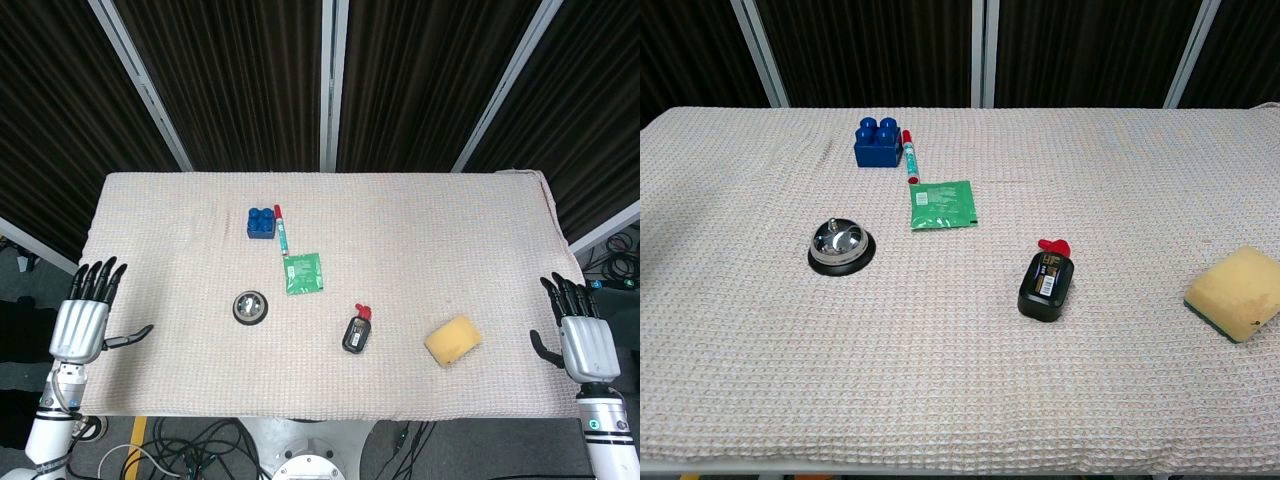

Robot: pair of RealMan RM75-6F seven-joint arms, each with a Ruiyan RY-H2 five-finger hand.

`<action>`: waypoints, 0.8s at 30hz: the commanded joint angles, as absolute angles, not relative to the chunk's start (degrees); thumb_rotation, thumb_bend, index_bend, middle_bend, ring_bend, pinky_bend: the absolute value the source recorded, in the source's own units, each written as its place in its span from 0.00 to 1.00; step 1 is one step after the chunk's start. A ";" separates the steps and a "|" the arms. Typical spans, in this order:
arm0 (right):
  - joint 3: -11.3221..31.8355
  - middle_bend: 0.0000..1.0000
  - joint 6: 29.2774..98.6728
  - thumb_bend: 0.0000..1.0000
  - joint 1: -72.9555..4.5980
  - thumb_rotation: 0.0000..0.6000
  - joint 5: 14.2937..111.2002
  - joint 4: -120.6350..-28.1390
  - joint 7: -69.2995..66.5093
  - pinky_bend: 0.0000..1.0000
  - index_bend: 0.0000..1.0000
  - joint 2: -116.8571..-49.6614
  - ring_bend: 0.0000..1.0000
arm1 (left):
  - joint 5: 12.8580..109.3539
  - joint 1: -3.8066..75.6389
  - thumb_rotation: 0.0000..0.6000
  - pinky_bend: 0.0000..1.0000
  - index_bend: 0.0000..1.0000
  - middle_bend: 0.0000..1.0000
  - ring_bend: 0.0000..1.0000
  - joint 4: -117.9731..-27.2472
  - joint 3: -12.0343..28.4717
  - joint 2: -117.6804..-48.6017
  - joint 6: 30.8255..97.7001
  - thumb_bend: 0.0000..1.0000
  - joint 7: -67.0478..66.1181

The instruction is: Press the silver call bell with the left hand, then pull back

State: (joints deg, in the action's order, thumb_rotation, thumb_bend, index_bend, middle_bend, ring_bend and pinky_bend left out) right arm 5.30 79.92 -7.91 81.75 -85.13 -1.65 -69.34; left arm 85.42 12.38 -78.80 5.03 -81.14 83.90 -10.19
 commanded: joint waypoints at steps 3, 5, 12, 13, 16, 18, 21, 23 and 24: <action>5.39 0.00 79.93 0.29 -7.83 1.00 81.53 -84.92 -1.91 0.00 0.00 -69.26 0.00 | 85.21 12.41 0.11 0.00 0.00 0.00 0.00 -78.41 4.89 -81.47 83.56 0.00 -10.00; 5.42 0.00 79.91 0.29 -7.83 1.00 81.52 -84.96 -2.02 0.00 0.00 -69.27 0.00 | 85.08 12.52 0.11 0.00 0.00 0.00 0.00 -78.37 4.94 -81.52 83.34 0.00 -9.87; 5.76 0.00 79.92 0.29 -8.02 1.00 81.27 -85.33 -1.62 0.00 0.00 -69.52 0.00 | 85.34 13.87 0.17 0.00 0.00 0.00 0.00 -79.39 5.50 -80.90 82.10 0.00 -9.74; 5.72 0.00 79.87 0.29 -8.00 1.00 81.23 -85.36 -1.55 0.00 0.00 -69.52 0.00 | 85.43 14.16 0.17 0.00 0.00 0.00 0.00 -79.57 5.51 -80.87 81.75 0.00 -9.72; 5.54 0.00 79.73 0.29 -7.89 1.00 81.15 -85.35 -1.37 0.00 0.00 -69.37 0.00 | 86.11 15.25 0.33 0.00 0.00 0.00 0.00 -80.22 5.15 -80.90 80.15 0.00 -8.53; 5.52 0.00 79.74 0.29 -7.87 1.00 81.16 -85.13 -1.28 0.00 0.00 -69.30 0.00 | 86.73 16.29 0.46 0.00 0.00 0.00 0.00 -80.01 5.02 -81.39 78.97 0.00 -8.13; 5.74 0.00 79.88 0.29 -7.83 1.00 80.97 -85.02 -1.53 0.00 0.00 -69.19 0.00 | 87.61 18.83 0.52 0.00 0.00 0.00 0.00 -78.81 5.12 -83.73 76.24 0.00 -8.02; 5.94 0.00 80.16 0.29 -7.80 1.00 80.96 -85.11 -1.54 0.00 0.00 -69.05 0.00 | 87.89 20.33 0.52 0.00 0.00 0.00 0.00 -78.41 5.28 -85.48 74.66 0.00 -7.58; 6.02 0.00 80.27 0.29 -7.78 1.00 80.93 -85.12 -1.57 0.00 0.00 -69.03 0.00 | 88.02 21.11 0.50 0.00 0.00 0.00 0.00 -78.00 5.40 -86.48 73.91 0.00 -7.34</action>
